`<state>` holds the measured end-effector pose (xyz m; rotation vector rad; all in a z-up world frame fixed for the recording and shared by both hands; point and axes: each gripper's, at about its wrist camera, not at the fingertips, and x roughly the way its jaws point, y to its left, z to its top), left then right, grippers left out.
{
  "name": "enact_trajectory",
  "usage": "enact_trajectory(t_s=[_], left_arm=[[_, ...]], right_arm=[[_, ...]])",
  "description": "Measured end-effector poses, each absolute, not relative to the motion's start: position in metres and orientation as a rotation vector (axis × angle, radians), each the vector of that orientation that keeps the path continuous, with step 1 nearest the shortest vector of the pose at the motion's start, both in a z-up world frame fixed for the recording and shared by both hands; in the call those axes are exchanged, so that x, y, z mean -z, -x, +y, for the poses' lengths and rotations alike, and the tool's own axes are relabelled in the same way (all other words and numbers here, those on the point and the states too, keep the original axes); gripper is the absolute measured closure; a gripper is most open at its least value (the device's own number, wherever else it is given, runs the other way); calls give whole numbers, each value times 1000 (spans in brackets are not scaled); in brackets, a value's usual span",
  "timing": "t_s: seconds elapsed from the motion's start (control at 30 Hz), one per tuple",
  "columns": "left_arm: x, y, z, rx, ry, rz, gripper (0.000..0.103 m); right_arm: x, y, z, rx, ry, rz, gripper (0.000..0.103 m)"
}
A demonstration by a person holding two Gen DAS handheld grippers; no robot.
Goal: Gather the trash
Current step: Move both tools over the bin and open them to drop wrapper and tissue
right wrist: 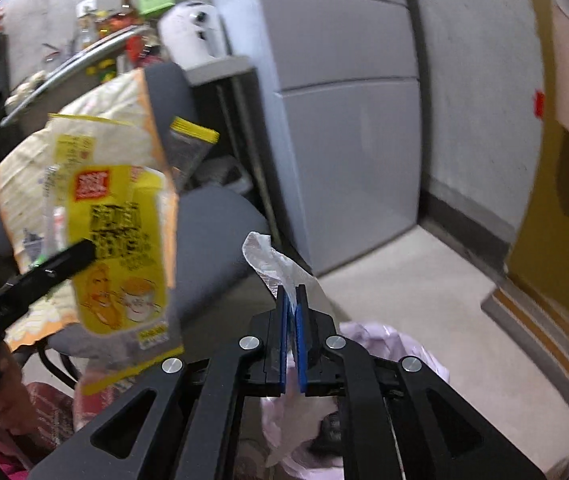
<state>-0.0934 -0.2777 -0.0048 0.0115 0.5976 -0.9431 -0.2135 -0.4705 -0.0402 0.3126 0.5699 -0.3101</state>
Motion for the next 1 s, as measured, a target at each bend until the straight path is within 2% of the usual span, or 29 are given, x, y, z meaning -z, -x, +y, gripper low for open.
enact_trajectory(t_s=[0.13, 0.2, 0.23, 0.43, 1.0], left_arm=[[8, 92, -280, 933, -15, 612, 103], [9, 93, -281, 931, -19, 622, 103], [10, 92, -281, 931, -20, 627, 103], [15, 91, -287, 938, -18, 652, 103], [47, 113, -364, 1117, -109, 706, 103]], right_arm=[[63, 208, -484, 338, -353, 616, 94], [75, 207, -490, 349, -371, 638, 74], [83, 207, -494, 358, -388, 650, 71], [100, 216, -512, 381, -456, 661, 70], [29, 255, -527, 435, -384, 465, 66]])
